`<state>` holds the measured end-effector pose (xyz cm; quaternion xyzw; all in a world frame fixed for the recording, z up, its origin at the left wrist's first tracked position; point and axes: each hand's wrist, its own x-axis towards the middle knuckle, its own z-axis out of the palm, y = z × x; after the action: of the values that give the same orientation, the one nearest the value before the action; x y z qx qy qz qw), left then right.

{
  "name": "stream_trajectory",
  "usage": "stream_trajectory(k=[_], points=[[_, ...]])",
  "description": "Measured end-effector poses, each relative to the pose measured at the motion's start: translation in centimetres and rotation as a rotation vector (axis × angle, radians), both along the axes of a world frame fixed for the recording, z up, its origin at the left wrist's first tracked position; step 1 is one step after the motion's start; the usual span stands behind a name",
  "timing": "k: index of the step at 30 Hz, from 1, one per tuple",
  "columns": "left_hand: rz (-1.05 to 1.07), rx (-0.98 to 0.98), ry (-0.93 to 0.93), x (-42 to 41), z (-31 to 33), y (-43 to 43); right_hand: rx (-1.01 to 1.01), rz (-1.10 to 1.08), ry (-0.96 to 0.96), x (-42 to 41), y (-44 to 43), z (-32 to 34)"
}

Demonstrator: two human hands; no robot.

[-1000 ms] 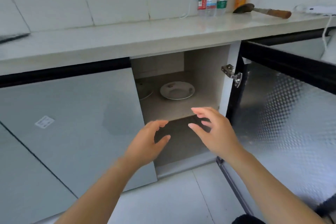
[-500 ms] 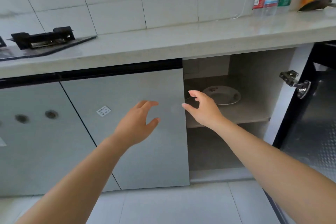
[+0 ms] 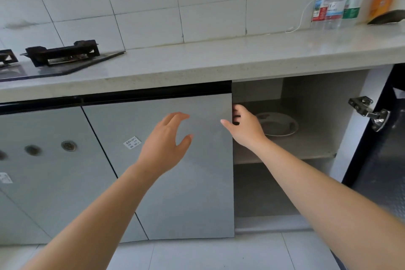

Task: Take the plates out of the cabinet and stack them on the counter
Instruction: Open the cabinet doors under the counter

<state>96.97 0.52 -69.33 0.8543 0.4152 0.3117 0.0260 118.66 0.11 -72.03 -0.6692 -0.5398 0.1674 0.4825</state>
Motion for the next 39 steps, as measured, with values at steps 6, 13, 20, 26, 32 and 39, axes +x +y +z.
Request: stream_trajectory(k=[6, 13, 20, 26, 32, 39], points=[[0.046, 0.147, -0.128, 0.7, 3.6, -0.1, 0.063, 0.037, 0.027, -0.4, -2.2, -0.3], [0.105, 0.156, -0.050, 2.0, 5.8, 0.5, 0.051, 0.095, 0.065, -0.7, -4.3, -0.4], [0.129, 0.036, -0.025, 2.5, 4.6, 0.8, 0.074, 0.129, 0.113, -1.2, -6.0, -0.9], [0.142, 0.115, -0.206, 2.4, 3.6, -0.6, 0.148, 0.112, 0.156, -1.4, -7.4, -1.3], [0.153, 0.099, -0.266, 2.1, 3.4, -1.5, 0.204, 0.176, 0.259, -1.8, -8.1, -1.8], [0.203, 0.058, -0.250, 1.8, 3.4, -2.6, 0.183, 0.302, 0.331, -1.9, -8.6, -1.8]])
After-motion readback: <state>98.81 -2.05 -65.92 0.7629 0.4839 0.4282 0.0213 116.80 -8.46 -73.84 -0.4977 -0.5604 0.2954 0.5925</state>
